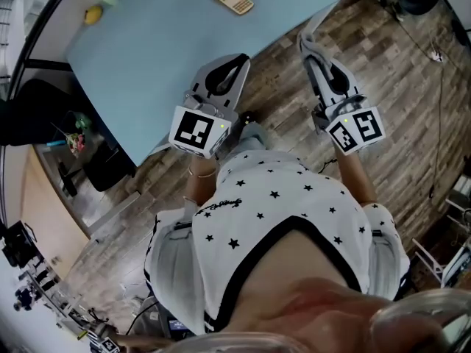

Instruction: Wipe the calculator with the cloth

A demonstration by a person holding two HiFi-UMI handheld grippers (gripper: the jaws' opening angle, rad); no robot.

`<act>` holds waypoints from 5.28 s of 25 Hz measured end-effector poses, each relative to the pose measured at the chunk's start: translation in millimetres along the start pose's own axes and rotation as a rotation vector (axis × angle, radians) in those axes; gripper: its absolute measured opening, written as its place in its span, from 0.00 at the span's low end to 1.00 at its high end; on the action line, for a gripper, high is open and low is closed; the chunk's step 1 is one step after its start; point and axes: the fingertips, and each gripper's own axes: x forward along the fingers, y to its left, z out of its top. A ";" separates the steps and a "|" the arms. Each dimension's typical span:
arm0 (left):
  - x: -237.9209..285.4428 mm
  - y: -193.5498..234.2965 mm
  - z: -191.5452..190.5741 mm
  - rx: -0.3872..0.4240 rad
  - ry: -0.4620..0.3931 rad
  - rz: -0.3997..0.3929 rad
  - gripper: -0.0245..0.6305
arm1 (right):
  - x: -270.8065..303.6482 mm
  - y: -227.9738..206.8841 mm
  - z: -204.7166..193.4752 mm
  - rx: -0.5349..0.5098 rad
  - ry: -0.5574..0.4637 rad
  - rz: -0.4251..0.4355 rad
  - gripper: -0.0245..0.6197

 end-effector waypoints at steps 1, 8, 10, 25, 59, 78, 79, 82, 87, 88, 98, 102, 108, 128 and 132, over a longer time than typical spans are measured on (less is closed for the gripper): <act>1.2 10.3 -1.3 -0.005 0.002 0.006 0.09 | 10.0 -1.6 -0.4 0.001 0.005 -0.001 0.11; 7.5 80.0 -4.3 -0.011 -0.007 0.061 0.09 | 74.9 -10.5 2.5 -0.015 0.019 0.003 0.11; 7.4 97.4 -8.8 -0.011 -0.003 0.077 0.09 | 90.7 -11.1 -0.4 -0.016 0.028 0.004 0.11; 3.4 164.6 -21.3 -0.044 0.021 0.225 0.09 | 193.8 -19.8 -6.5 -0.048 0.077 0.145 0.11; 90.6 233.4 -47.2 -0.099 0.120 0.848 0.09 | 364.4 -123.7 -87.2 -0.024 0.398 0.582 0.11; 57.2 266.3 -58.7 -0.149 0.116 0.905 0.09 | 396.3 -76.1 -228.3 -0.238 0.723 0.548 0.11; 54.1 268.8 -59.2 -0.154 0.112 0.906 0.09 | 397.3 -74.6 -231.9 -0.242 0.732 0.544 0.11; 44.3 279.0 -60.6 -0.158 0.104 0.911 0.09 | 400.4 -68.3 -242.4 -0.258 0.757 0.530 0.11; 40.5 290.8 -61.2 -0.162 0.093 0.897 0.09 | 401.8 -64.0 -258.3 -0.284 0.787 0.513 0.11; 41.6 291.5 -61.2 -0.163 0.093 0.893 0.09 | 401.6 -64.6 -258.2 -0.291 0.787 0.511 0.11; 51.9 297.1 -65.8 -0.171 0.098 0.850 0.09 | 406.8 -86.5 -251.6 -0.272 0.772 0.447 0.11; 59.5 296.7 -65.3 -0.174 0.099 0.824 0.09 | 408.3 -105.7 -247.3 -0.259 0.767 0.397 0.11; 65.6 297.9 -64.5 -0.192 0.087 0.795 0.09 | 407.7 -132.6 -242.2 -0.241 0.762 0.321 0.11; 65.4 300.8 -73.4 -0.208 0.096 0.791 0.09 | 403.7 -127.3 -218.5 -0.205 0.704 0.320 0.11; 67.9 299.7 -73.0 -0.203 0.095 0.787 0.09 | 391.8 -94.9 -223.8 -0.204 0.722 0.424 0.11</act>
